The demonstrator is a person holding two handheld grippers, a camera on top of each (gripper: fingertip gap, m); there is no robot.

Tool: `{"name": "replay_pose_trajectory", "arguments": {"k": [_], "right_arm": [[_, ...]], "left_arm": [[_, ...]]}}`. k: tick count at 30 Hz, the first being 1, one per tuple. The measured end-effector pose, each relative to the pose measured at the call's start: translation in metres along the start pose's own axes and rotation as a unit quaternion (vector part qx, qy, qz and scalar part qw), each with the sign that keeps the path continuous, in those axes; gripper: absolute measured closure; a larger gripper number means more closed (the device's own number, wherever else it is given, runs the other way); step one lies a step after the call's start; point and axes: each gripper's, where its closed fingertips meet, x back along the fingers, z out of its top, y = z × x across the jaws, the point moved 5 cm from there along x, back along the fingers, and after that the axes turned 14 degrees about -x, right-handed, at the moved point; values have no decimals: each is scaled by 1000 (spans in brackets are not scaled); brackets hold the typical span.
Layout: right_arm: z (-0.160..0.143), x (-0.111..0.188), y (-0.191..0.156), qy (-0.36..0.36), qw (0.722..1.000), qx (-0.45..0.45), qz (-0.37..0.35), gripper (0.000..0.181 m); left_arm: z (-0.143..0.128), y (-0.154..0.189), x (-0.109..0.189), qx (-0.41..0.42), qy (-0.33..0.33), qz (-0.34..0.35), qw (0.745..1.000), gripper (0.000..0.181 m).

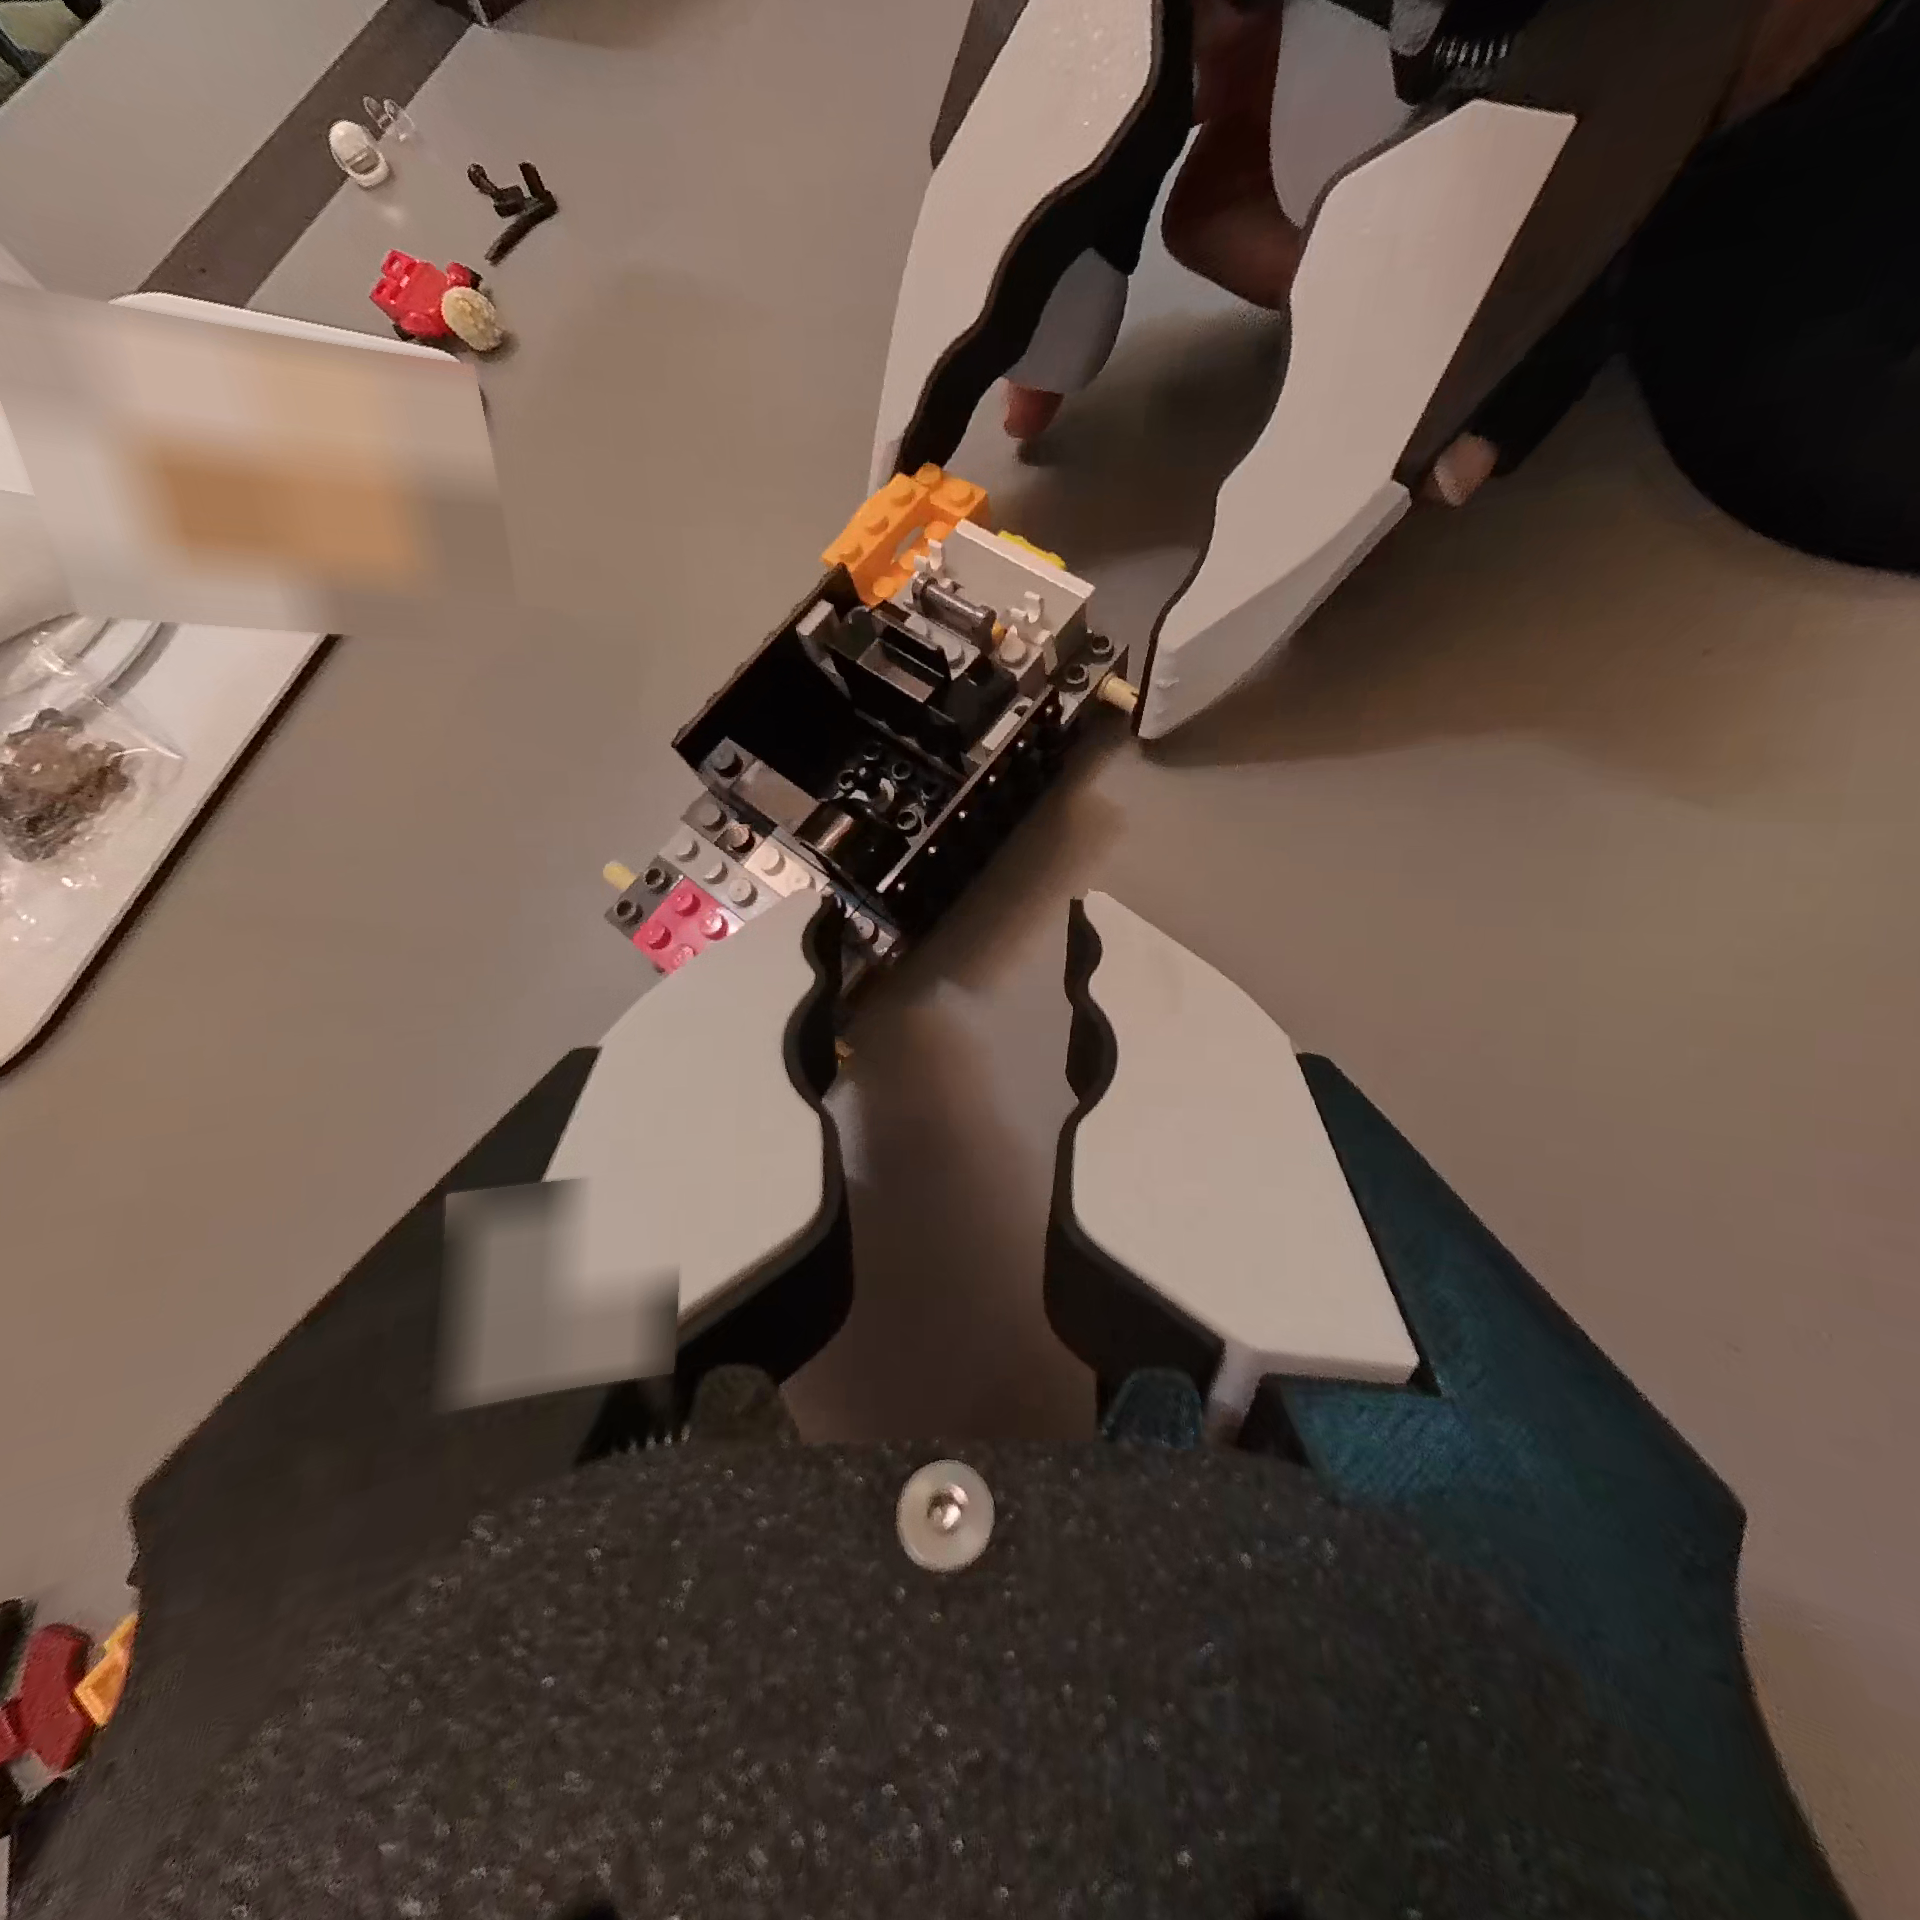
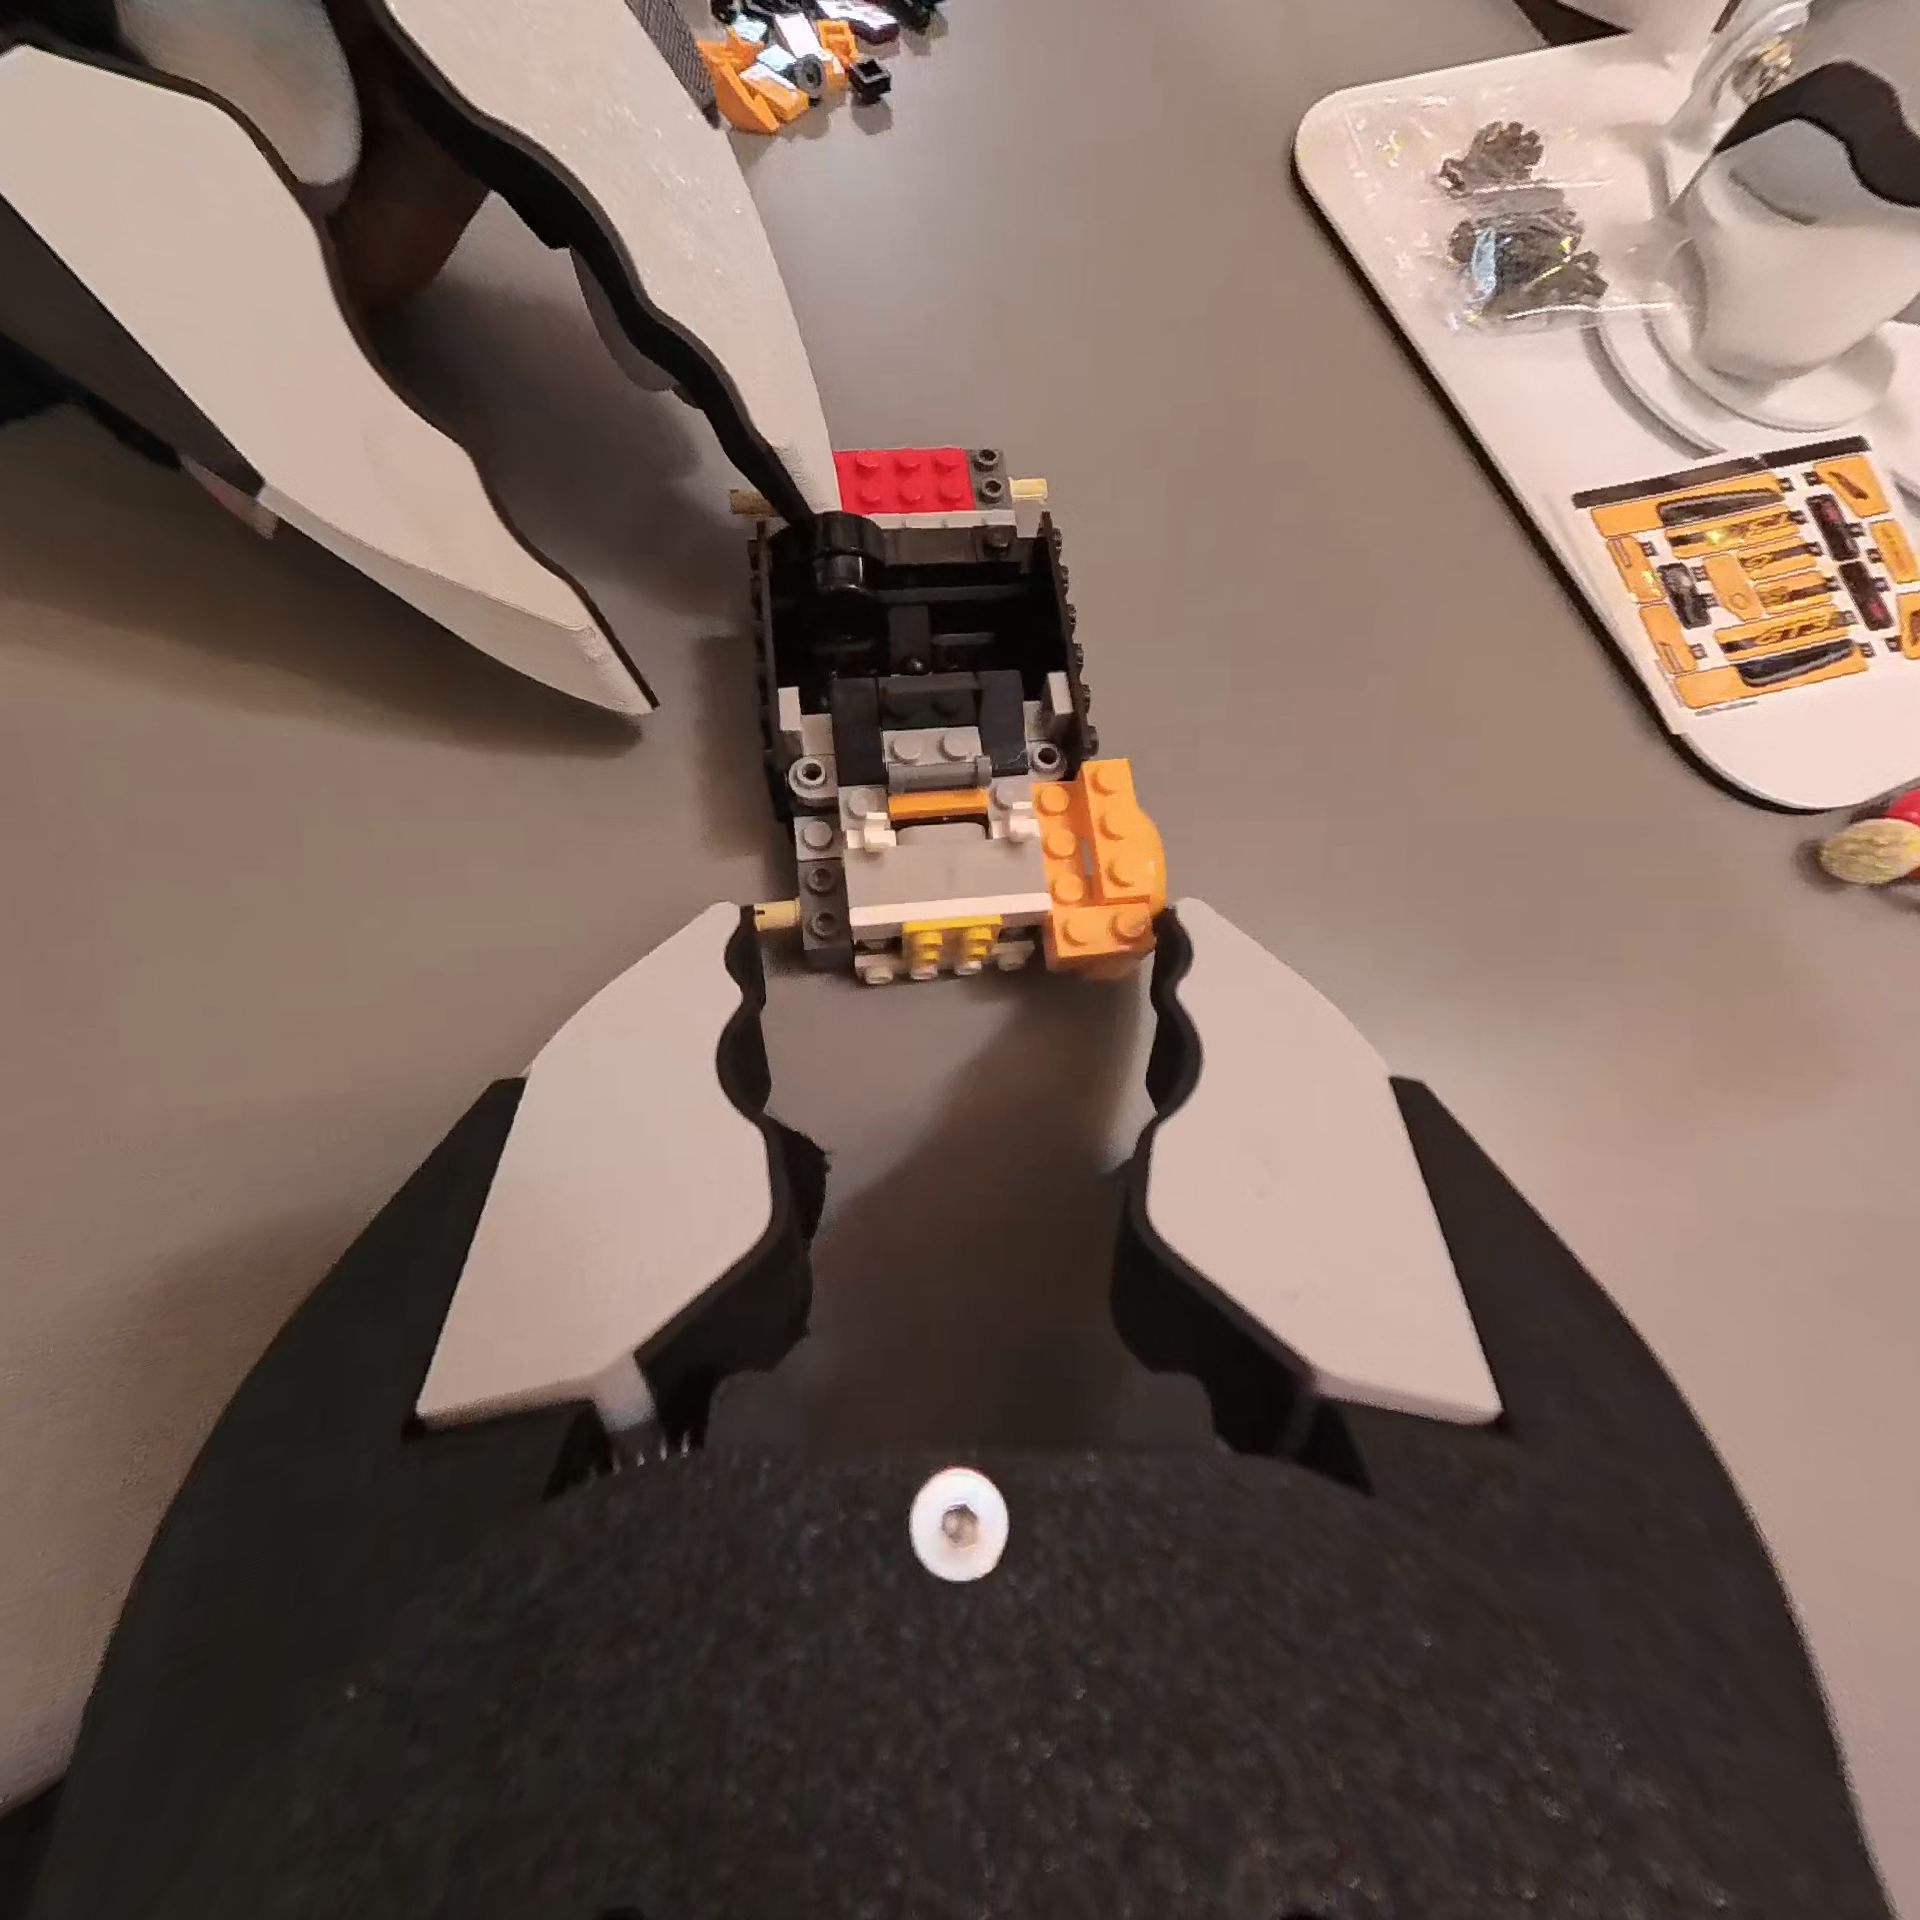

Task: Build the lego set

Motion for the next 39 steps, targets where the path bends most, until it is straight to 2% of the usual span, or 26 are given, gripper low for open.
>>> {"name": "replay_pose_trajectory", "arguments": {"k": [8, 14, 16, 19, 26, 30, 32, 35, 39], "right_arm": [[-3, 3, -13, -19, 999, -25, -42, 114], [-5, 9, -31, -15, 999, -29, -13, 115], [-6, 13, -35, -7, 1000, -18, -13, 117], [-3, 22, -41, 17, 1000, -9, -7, 131], [0, 33, -31, 53, 998, -18, -28, 132], [9, 50, -28, 96, 994, -7, -58, 132], [14, 62, -25, 121, 990, -12, -71, 133], [20, 85, -25, 162, 982, -32, -87, 134], [18, 108, -31, 198, 974, -54, -96, 139]], "left_arm": [[-4, -6, 0, 13, -11, 22, 1000, 146], [-10, -14, 4, 33, -20, 44, 998, 143], [-12, -15, 5, 35, -21, 44, 998, 143], [-15, -19, 9, 47, -17, 50, 997, 142], [-15, -28, 21, 58, 23, 45, 997, 136], [-8, -21, 18, 38, 37, 38, 998, 125], [-7, -17, 12, 45, 27, 28, 998, 115], [-4, -17, 6, 57, 5, 52, 997, 106], [0, -14, -2, 75, -13, 50, 996, 118]]}}
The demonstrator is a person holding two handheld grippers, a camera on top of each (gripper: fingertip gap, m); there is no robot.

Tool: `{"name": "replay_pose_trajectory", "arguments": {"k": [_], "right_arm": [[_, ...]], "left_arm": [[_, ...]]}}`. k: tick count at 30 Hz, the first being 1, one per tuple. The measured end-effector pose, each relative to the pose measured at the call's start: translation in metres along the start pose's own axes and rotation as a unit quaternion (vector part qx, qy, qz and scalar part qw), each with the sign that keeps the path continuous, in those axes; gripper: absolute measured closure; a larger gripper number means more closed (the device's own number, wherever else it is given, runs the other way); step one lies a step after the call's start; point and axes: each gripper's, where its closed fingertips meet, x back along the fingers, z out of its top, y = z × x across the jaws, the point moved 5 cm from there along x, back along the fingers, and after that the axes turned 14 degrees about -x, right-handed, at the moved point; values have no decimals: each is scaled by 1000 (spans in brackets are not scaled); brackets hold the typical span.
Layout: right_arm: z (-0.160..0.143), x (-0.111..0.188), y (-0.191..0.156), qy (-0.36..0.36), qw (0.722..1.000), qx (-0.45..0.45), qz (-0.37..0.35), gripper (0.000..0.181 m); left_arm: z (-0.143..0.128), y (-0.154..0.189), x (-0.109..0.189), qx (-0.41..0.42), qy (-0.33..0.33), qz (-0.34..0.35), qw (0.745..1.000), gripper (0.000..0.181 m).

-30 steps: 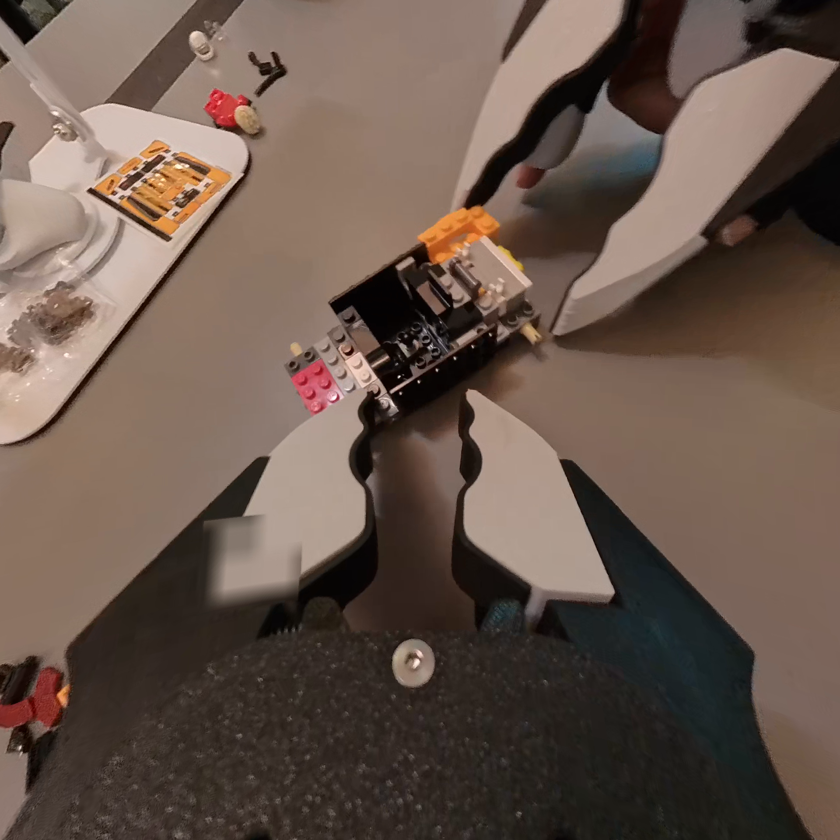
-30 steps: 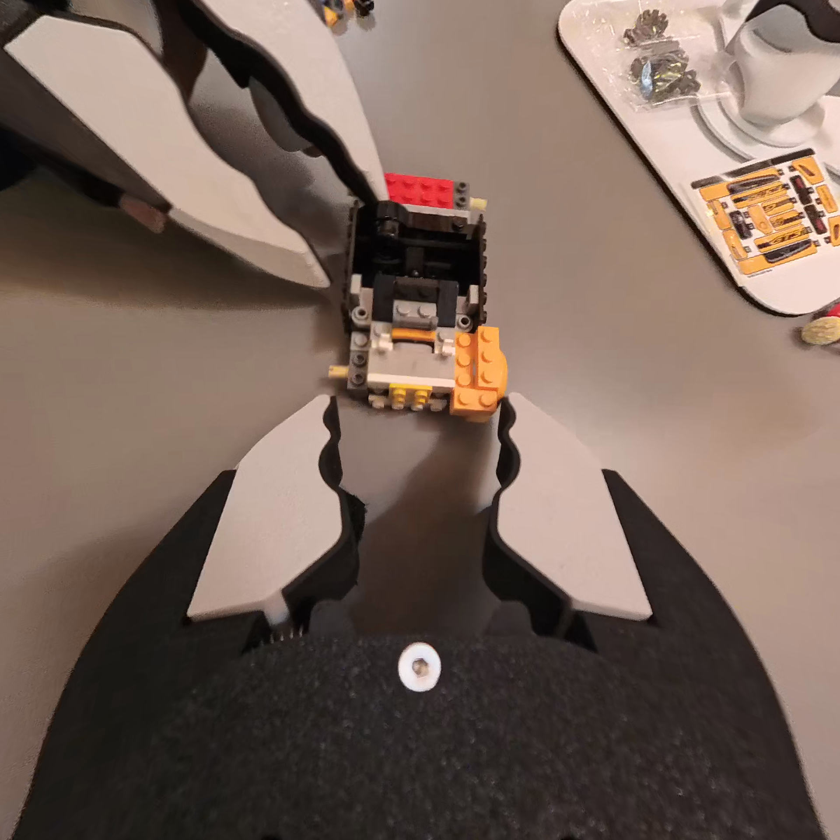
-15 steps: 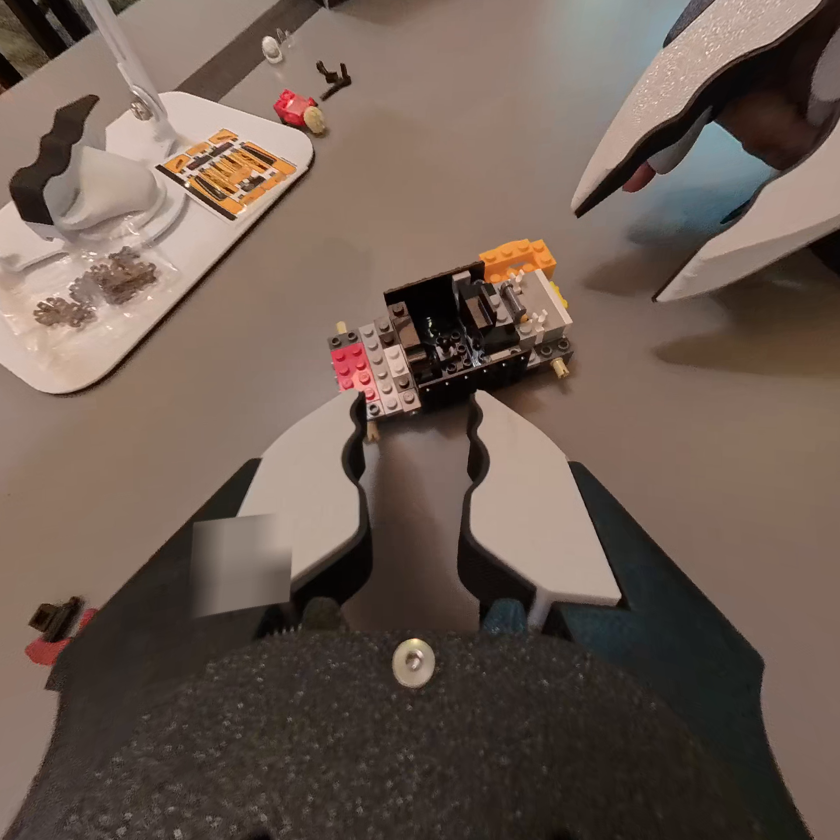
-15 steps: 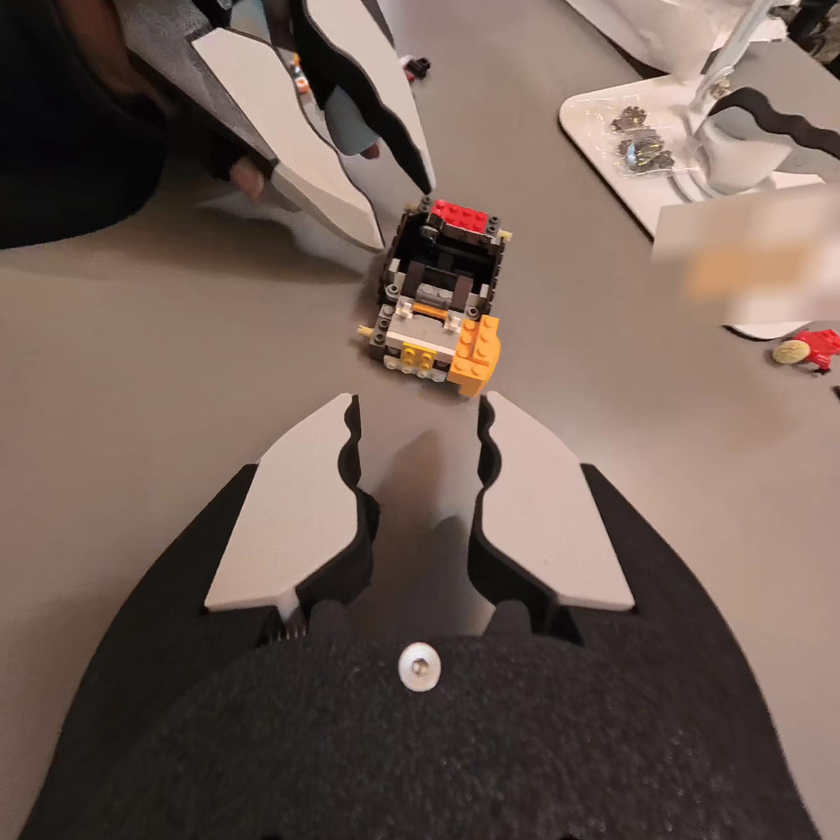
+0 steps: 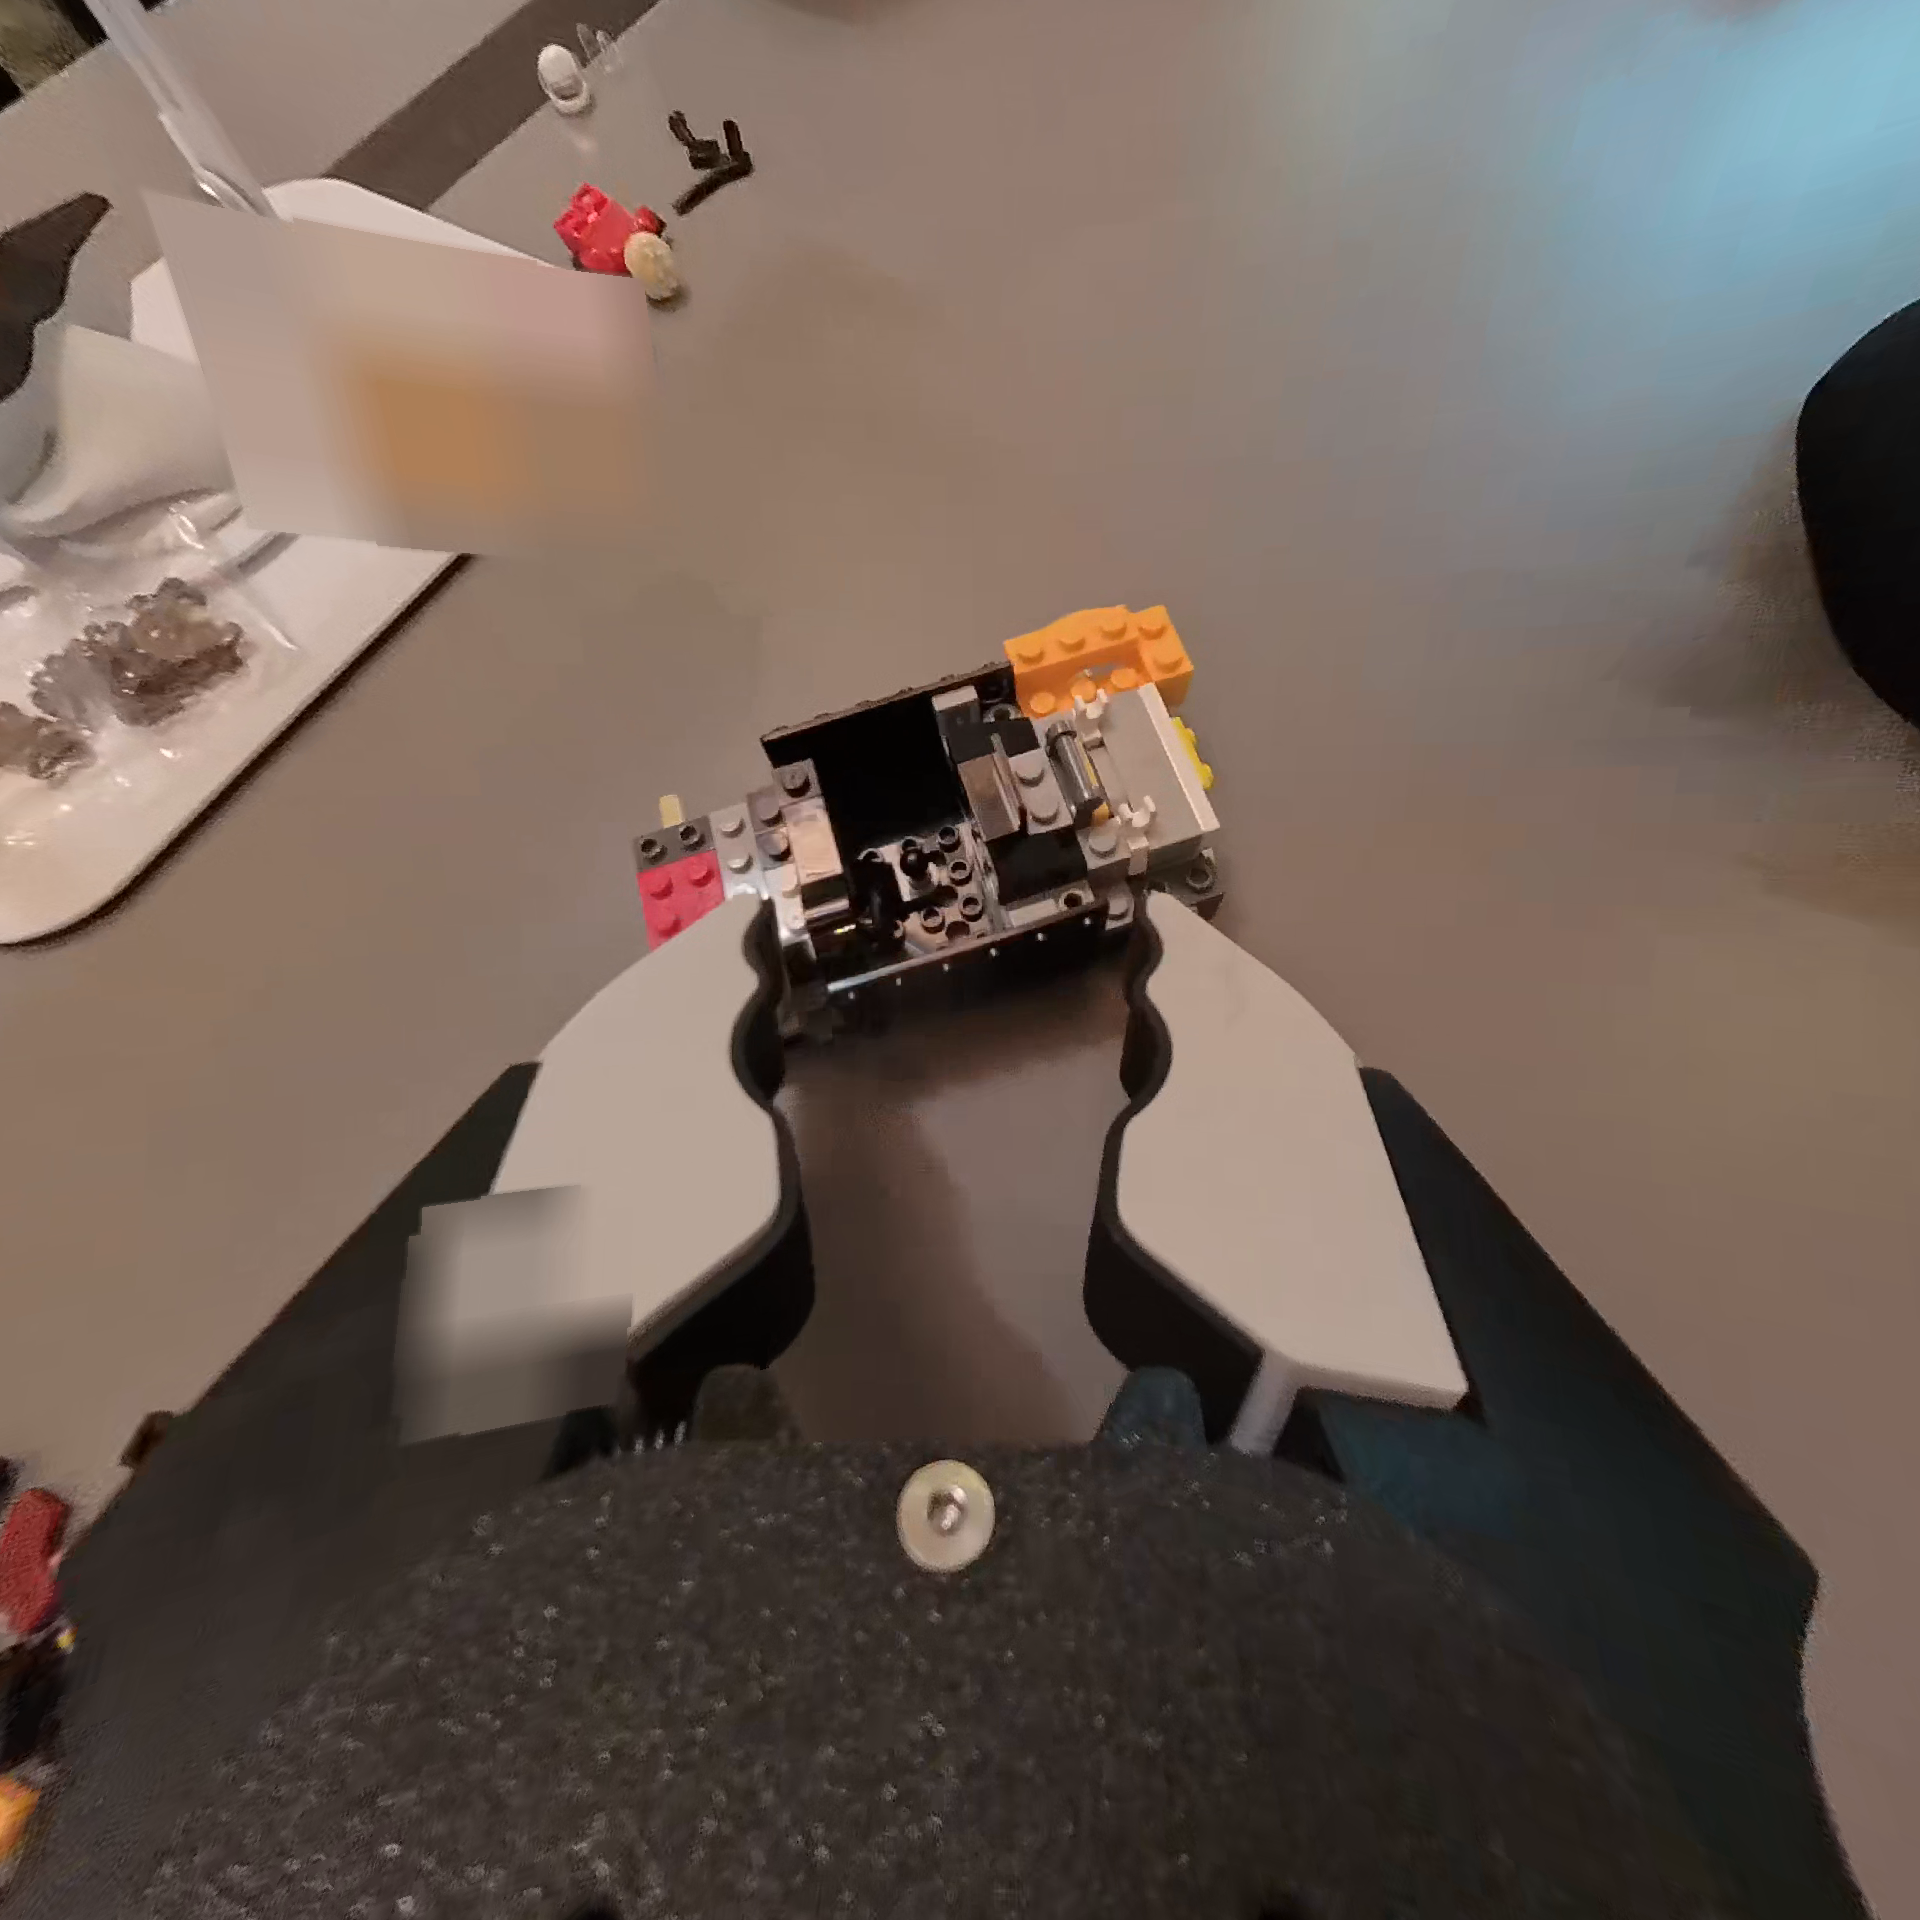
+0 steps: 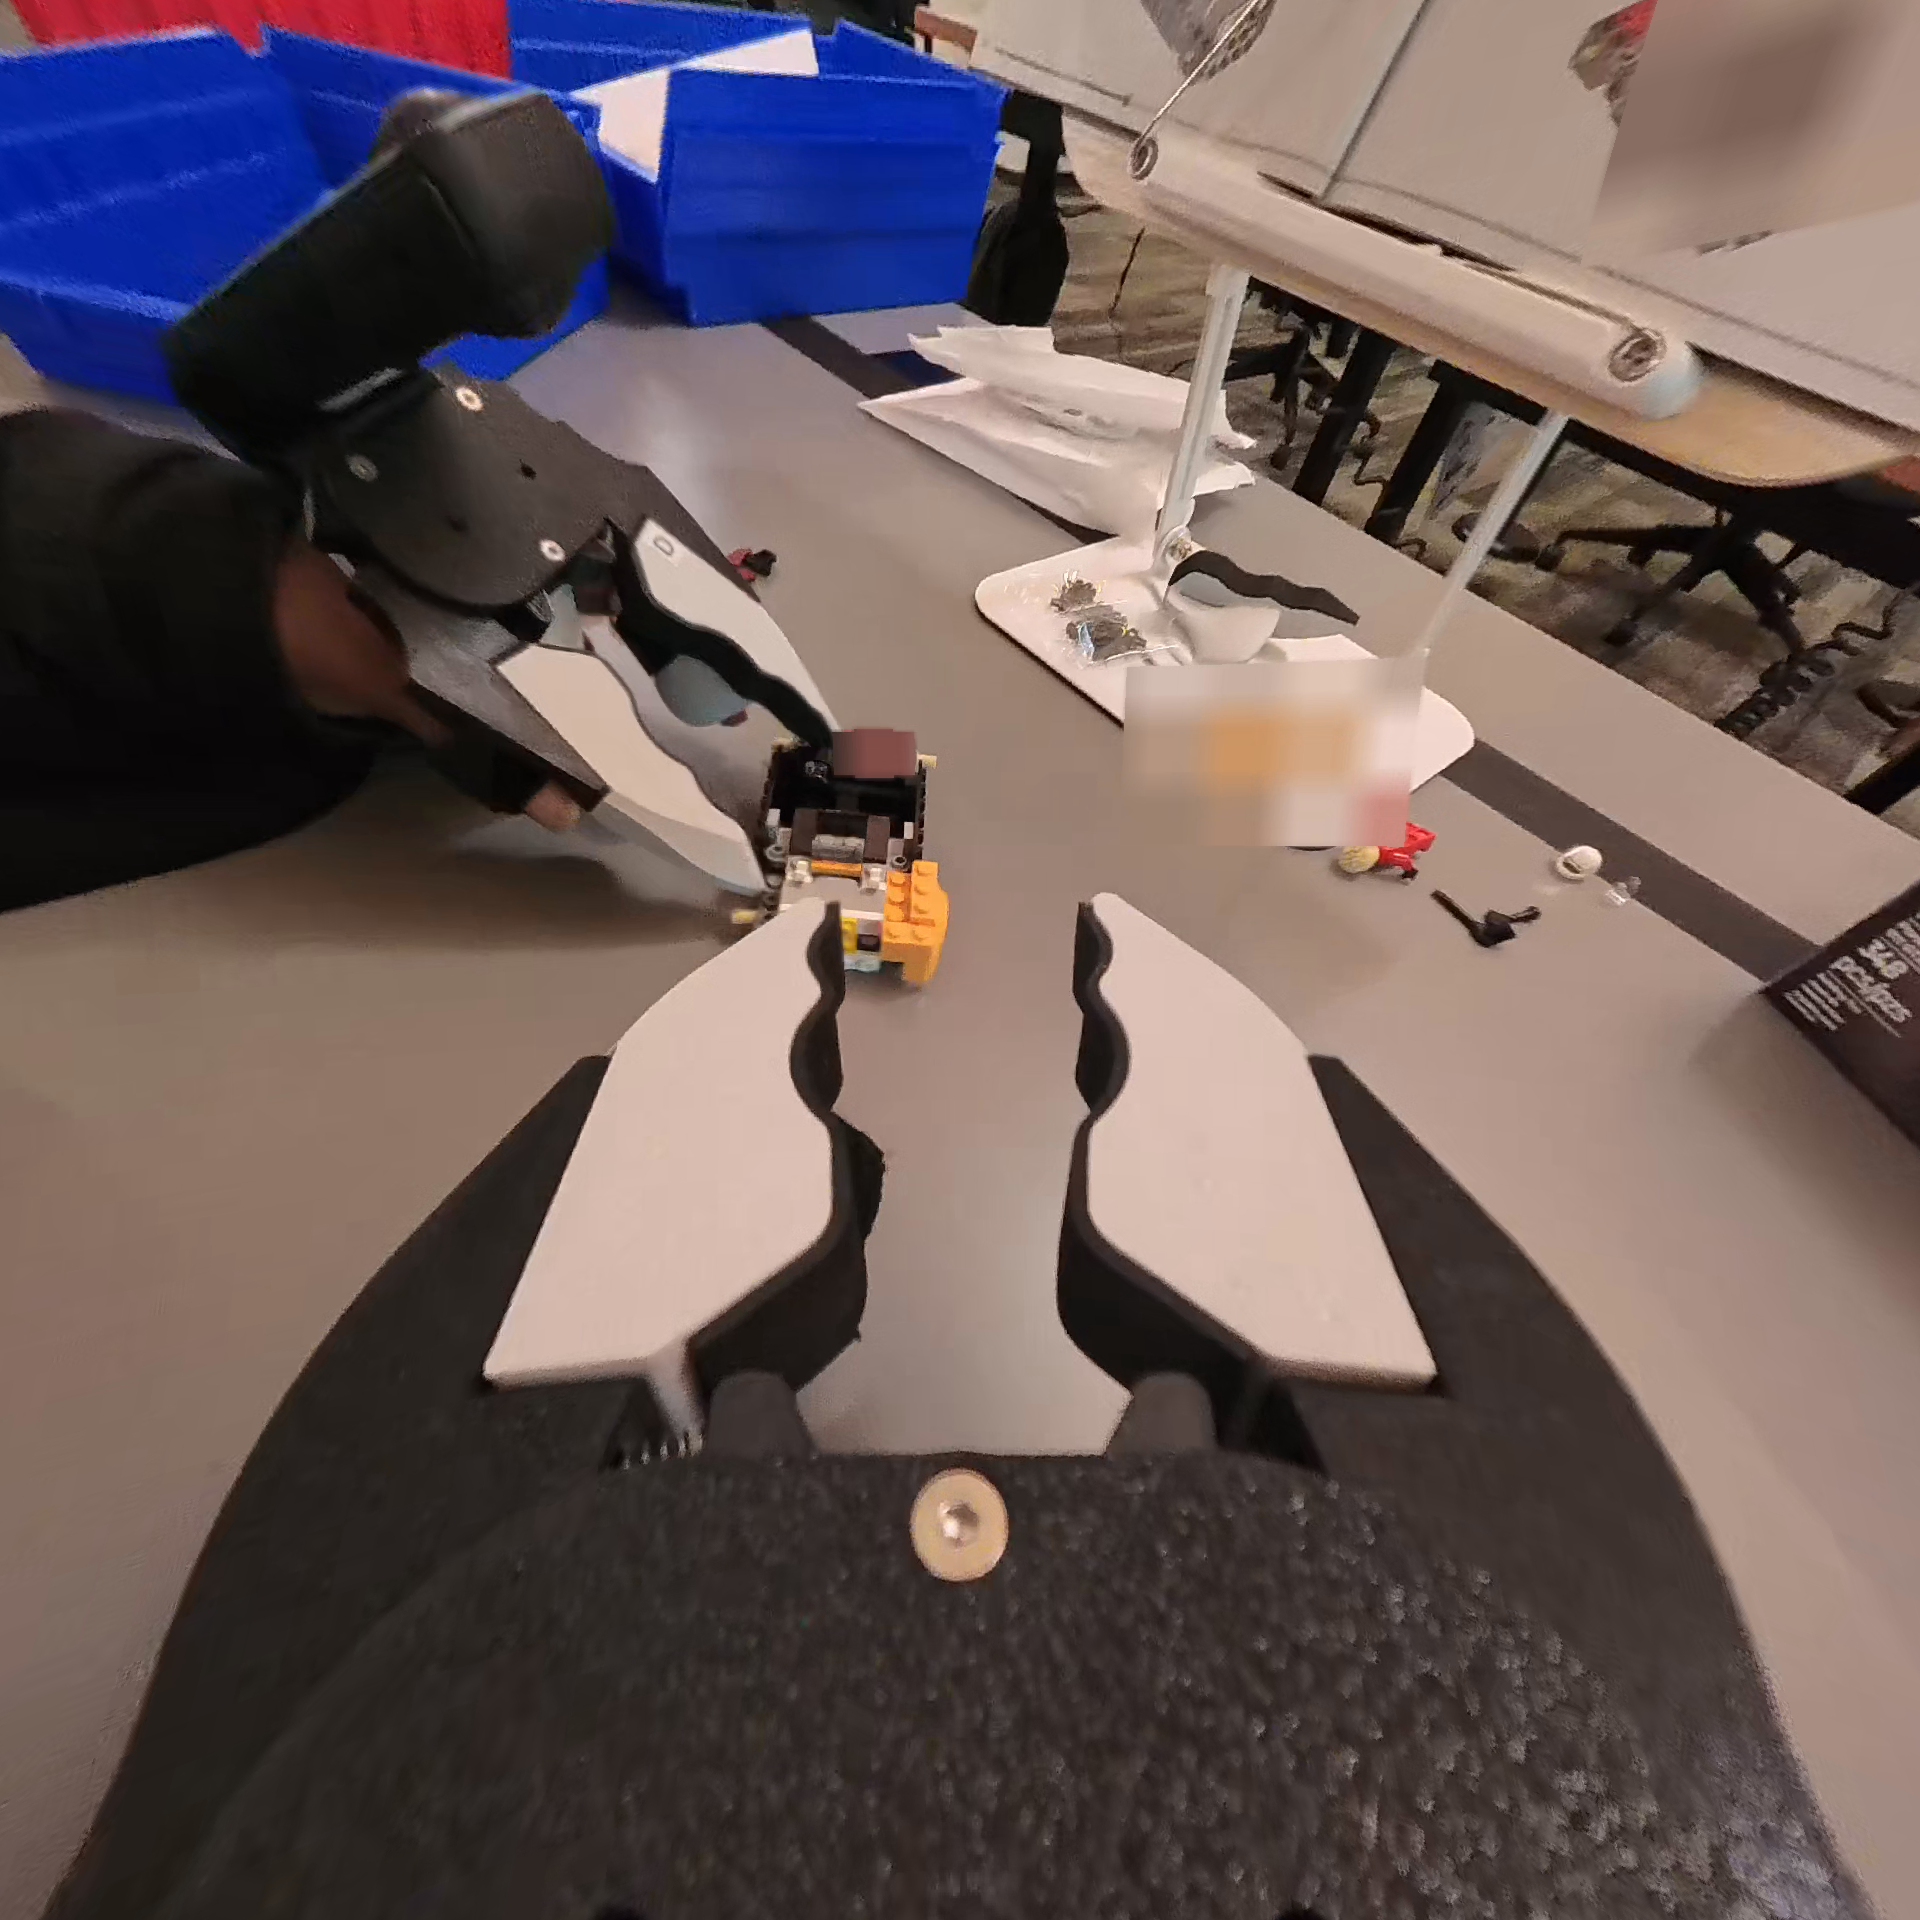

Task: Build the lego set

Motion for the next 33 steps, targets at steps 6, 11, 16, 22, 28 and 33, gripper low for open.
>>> {"name": "replay_pose_trajectory", "arguments": {"k": [6, 11, 16, 22, 28, 33], "right_arm": [[-12, 7, -12, 1, 999, -32, 24, 140], [-16, 2, -28, -9, 999, 4, 44, 141], [-26, -3, -35, -22, 996, 22, 80, 143], [-36, -10, -34, -33, 996, 15, 87, 143], [-38, -12, -29, -36, 996, -3, 87, 143], [-39, -15, -25, -42, 997, -9, 68, 143]], "left_arm": [[-2, -2, 1, 15, -5, -14, 1000, 129], [1, -3, 12, 16, 61, -84, 994, 130], [30, 0, 53, -54, 258, -179, 948, 130], [53, 6, 97, -47, 401, -359, 841, 130], [68, 7, 107, -66, 425, -449, 783, 130], [83, 3, 111, -97, 417, -463, 776, 130]]}}
